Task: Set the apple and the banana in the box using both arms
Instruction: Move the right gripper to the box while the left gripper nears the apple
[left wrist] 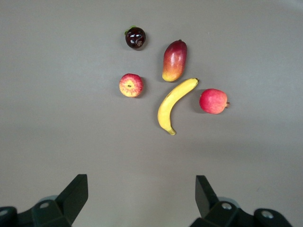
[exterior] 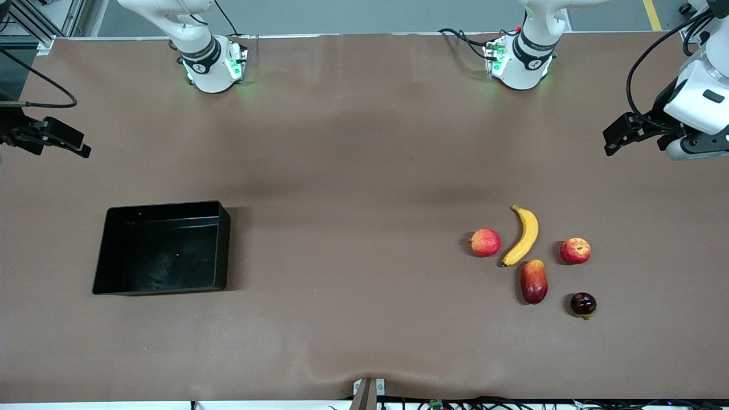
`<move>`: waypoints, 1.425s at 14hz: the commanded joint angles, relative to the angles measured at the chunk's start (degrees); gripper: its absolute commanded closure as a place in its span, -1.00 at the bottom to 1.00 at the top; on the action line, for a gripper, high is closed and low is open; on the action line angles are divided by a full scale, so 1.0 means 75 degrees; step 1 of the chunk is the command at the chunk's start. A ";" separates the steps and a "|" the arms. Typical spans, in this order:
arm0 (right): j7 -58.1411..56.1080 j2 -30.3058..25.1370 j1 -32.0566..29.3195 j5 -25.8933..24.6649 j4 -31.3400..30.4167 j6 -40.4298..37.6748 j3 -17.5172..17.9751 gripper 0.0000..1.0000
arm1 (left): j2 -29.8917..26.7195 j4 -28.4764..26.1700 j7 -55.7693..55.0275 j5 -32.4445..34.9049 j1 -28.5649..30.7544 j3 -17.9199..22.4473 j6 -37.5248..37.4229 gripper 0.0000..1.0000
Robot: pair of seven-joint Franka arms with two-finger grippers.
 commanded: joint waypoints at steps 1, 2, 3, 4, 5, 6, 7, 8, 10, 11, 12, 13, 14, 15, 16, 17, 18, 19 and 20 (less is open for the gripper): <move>0.0016 -0.0005 -0.0047 0.0045 0.0083 -0.0078 0.0043 -1.00 | 0.0077 0.0201 0.0168 0.0002 0.0124 -0.0029 -0.0027 -1.00; 0.0027 -0.0005 -0.0035 0.0032 0.0083 -0.0078 0.0043 -1.00 | 0.0077 0.0224 0.0168 -0.0010 0.0124 -0.0029 -0.0015 -1.00; 0.0027 -0.0017 -0.0023 0.0021 0.0083 -0.0090 0.0043 -1.00 | 0.0112 0.0236 0.0168 0.0002 0.0136 -0.0029 -0.0015 -1.00; 0.0027 -0.0028 -0.0035 0.0021 0.0083 -0.0125 0.0043 -1.00 | 0.0228 0.0317 0.0168 0.0002 0.0124 -0.0029 -0.0015 -1.00; 0.0039 -0.0040 -0.0058 0.0021 0.0071 -0.0206 0.0043 -1.00 | 0.0415 0.0481 0.0157 0.0002 0.0124 -0.0029 -0.0027 -1.00; 0.0039 -0.0040 -0.0070 0.0055 0.0083 -0.0277 0.0043 -1.00 | 0.0568 0.0517 0.0168 0.0002 0.0136 -0.0029 -0.0015 -1.00; 0.0039 -0.0017 -0.0070 0.0056 0.0071 -0.0278 0.0043 -1.00 | 0.0697 0.0506 0.0157 0.0002 0.0136 -0.0029 0.0019 -1.00; 0.0039 0.0041 -0.0070 0.0056 0.0036 -0.0220 0.0031 -1.00 | 0.0895 0.0506 0.0145 0.0002 0.0136 -0.0029 0.0078 -1.00; 0.0027 0.0205 -0.0105 0.0056 0.0036 -0.0196 0.0031 -1.00 | 0.1271 0.0436 0.0133 0.0037 0.0182 -0.0018 0.0452 -1.00; 0.0027 0.0264 -0.0129 0.0056 0.0024 -0.0196 0.0031 -1.00 | 0.1400 0.0377 0.0122 0.0060 0.0299 -0.0029 0.0604 -1.00; 0.0027 0.0415 -0.0152 0.0056 0.0024 -0.0207 0.0031 -1.00 | 0.1622 0.0365 0.0133 0.0072 0.0358 -0.0029 0.0838 -1.00; 0.0027 0.0556 -0.0233 0.0044 0.0012 -0.0196 0.0031 -1.00 | 0.1891 0.0353 0.0133 0.0072 0.0358 -0.0029 0.1026 -1.00; 0.0016 0.0673 -0.0327 0.0021 0.0012 -0.0196 0.0031 -1.00 | 0.2149 0.0342 0.0122 0.0072 0.0335 -0.0029 0.1236 -1.00; -0.0066 0.0733 -0.0432 -0.0003 -0.0011 -0.0219 0.0031 -1.00 | 0.2360 0.0330 0.0110 0.0130 0.0335 -0.0018 0.1436 -1.00; -0.0171 0.0768 -0.0503 -0.0026 -0.0162 -0.0161 0.0019 -1.00 | 0.2536 0.0330 0.0087 0.0282 0.0323 -0.0029 0.1600 -1.00; -0.0207 0.0815 -0.0539 -0.0026 -0.0279 -0.0010 0.0019 -1.00 | 0.2631 0.0307 0.0086 0.0341 0.0265 -0.0041 0.1660 -1.00; -0.0207 0.0885 -0.0539 -0.0026 -0.0397 0.0154 0.0019 -1.00 | 0.2666 0.0156 0.0063 0.0423 0.0230 -0.0053 0.1695 -1.00; -0.0207 0.0978 -0.0504 -0.0050 -0.0433 0.0295 0.0019 -1.00 | 0.2667 0.0015 0.0051 0.0540 0.0264 -0.0053 0.1881 -1.00; -0.0207 0.1177 -0.0457 -0.0085 -0.0433 0.0389 0.0019 -1.00 | 0.2702 -0.0126 0.0040 0.0576 0.0276 -0.0053 0.2069 -1.00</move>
